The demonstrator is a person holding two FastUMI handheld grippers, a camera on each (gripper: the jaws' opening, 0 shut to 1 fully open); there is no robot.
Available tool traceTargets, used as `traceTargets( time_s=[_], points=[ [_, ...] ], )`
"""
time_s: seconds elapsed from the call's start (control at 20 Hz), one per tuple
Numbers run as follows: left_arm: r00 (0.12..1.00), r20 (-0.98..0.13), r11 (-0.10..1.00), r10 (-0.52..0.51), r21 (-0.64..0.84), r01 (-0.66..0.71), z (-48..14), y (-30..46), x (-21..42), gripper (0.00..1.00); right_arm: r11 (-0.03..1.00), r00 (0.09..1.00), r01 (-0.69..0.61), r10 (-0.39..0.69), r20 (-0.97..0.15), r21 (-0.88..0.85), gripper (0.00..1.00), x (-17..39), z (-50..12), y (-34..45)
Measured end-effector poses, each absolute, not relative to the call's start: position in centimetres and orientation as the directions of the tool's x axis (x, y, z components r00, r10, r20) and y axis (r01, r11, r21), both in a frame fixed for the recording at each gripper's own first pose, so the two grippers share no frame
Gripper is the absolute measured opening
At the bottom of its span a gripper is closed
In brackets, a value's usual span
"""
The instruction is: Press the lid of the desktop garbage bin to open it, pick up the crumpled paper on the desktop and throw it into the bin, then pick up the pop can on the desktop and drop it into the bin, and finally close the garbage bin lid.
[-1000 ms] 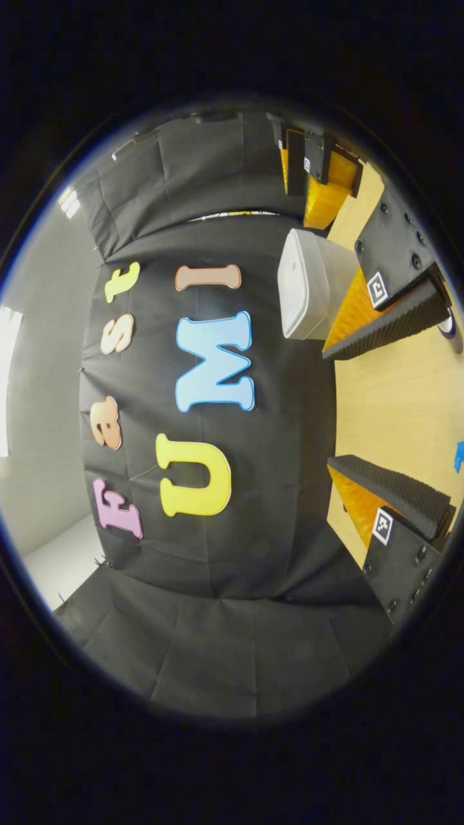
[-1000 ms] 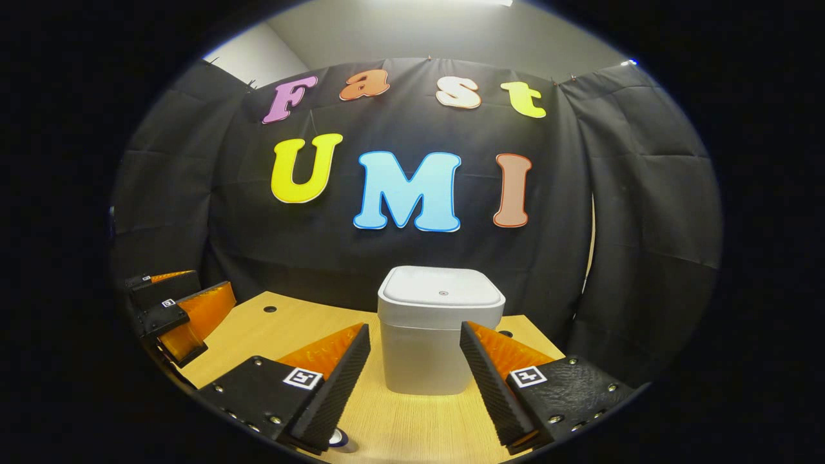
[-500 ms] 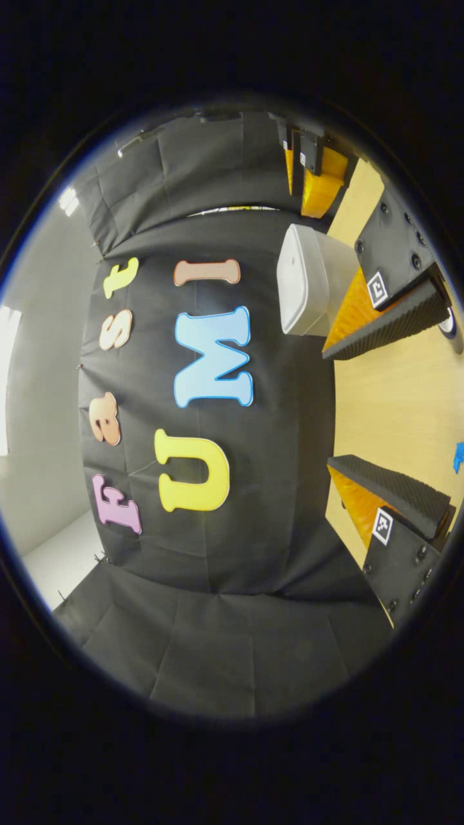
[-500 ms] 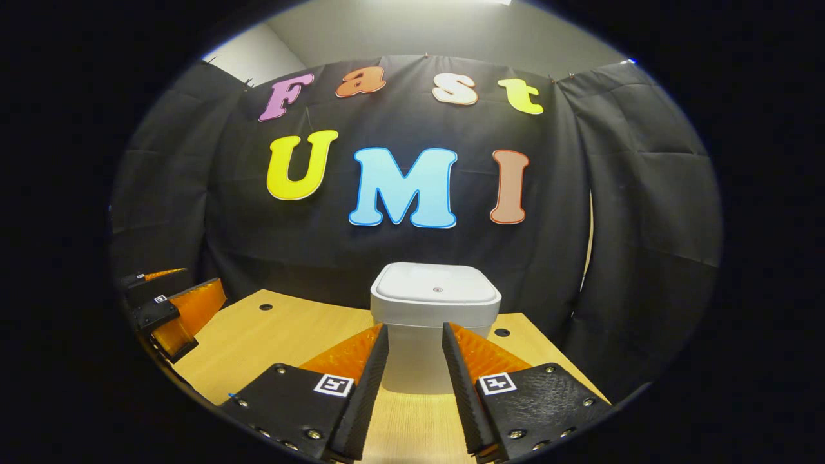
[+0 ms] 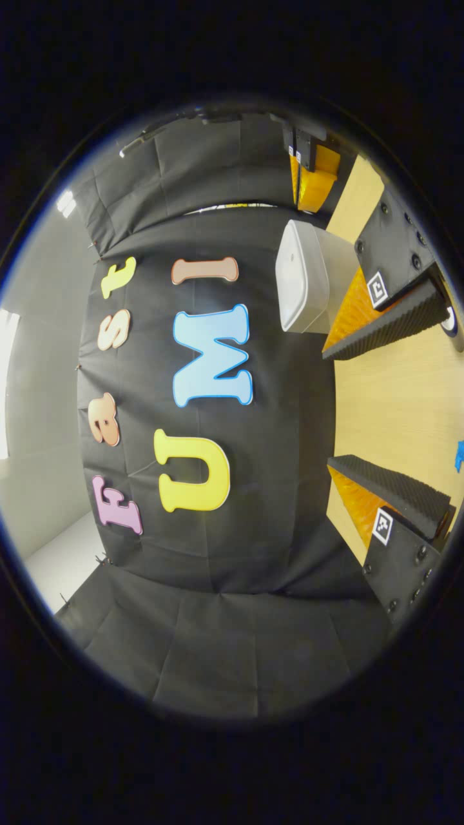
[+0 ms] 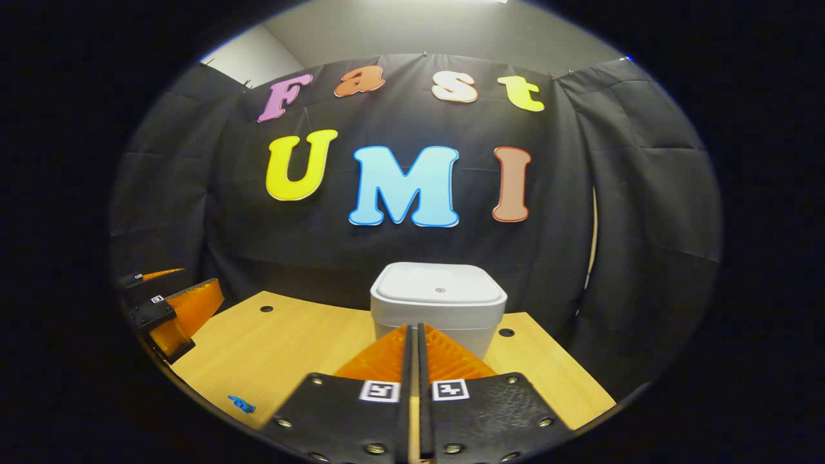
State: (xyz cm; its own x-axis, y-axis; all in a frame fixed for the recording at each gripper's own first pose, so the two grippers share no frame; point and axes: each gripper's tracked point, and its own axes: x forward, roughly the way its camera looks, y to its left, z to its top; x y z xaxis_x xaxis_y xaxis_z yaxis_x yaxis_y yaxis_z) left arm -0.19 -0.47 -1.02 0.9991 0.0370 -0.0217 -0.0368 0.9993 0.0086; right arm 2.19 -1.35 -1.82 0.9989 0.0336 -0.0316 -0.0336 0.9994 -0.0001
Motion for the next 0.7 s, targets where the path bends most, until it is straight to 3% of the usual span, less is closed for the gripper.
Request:
traceTargets(
  time_s=[0.05, 0.2, 0.35, 0.4, 0.45, 0.5, 0.7],
  points=[
    [0.999, -0.023, 0.999, 0.040, 0.010, -0.040, -1.0, -0.3, -0.1, 0.92, 0.999, 0.999, -0.038, 0.039, -0.034, 0.006, 0.02, 1.2, -1.7, -0.7],
    [0.998, -0.024, 0.999, 0.051, 0.013, -0.051, -1.0, 0.2, -0.1, 1.00, 0.999, 0.999, -0.042, 0.043, -0.033, 0.023, 0.00, 2.0, -1.6, -1.0],
    [0.998, -0.024, 0.998, 0.061, 0.021, -0.061, -1.0, 0.6, 0.1, 1.00, 0.999, 0.999, -0.031, 0.031, -0.018, 0.007, 0.00, 3.9, -0.6, -1.7],
    [0.998, -0.022, 0.998, 0.065, 0.025, -0.065, -1.0, 0.8, 0.2, 0.92, 0.999, 0.999, -0.034, 0.034, -0.016, 0.005, 0.00, 4.6, -0.4, -1.7],
    [0.997, -0.021, 0.997, 0.069, 0.029, -0.068, -0.9, 0.9, 0.2, 0.92, 0.999, 0.999, -0.033, 0.033, -0.017, 0.001, 0.00, 5.2, -0.3, -1.8],
    [0.997, -0.020, 0.997, 0.071, 0.031, -0.071, -0.8, 1.1, 0.2, 1.00, 0.999, 0.999, -0.032, 0.032, -0.020, -0.001, 0.00, 5.9, -0.2, -2.0],
    [0.997, -0.024, 0.996, 0.079, 0.031, -0.078, -0.8, 1.5, 0.2, 1.00, 1.000, 0.999, -0.017, 0.018, -0.030, 0.017, 0.00, 9.0, 0.0, -2.8]
  ],
)
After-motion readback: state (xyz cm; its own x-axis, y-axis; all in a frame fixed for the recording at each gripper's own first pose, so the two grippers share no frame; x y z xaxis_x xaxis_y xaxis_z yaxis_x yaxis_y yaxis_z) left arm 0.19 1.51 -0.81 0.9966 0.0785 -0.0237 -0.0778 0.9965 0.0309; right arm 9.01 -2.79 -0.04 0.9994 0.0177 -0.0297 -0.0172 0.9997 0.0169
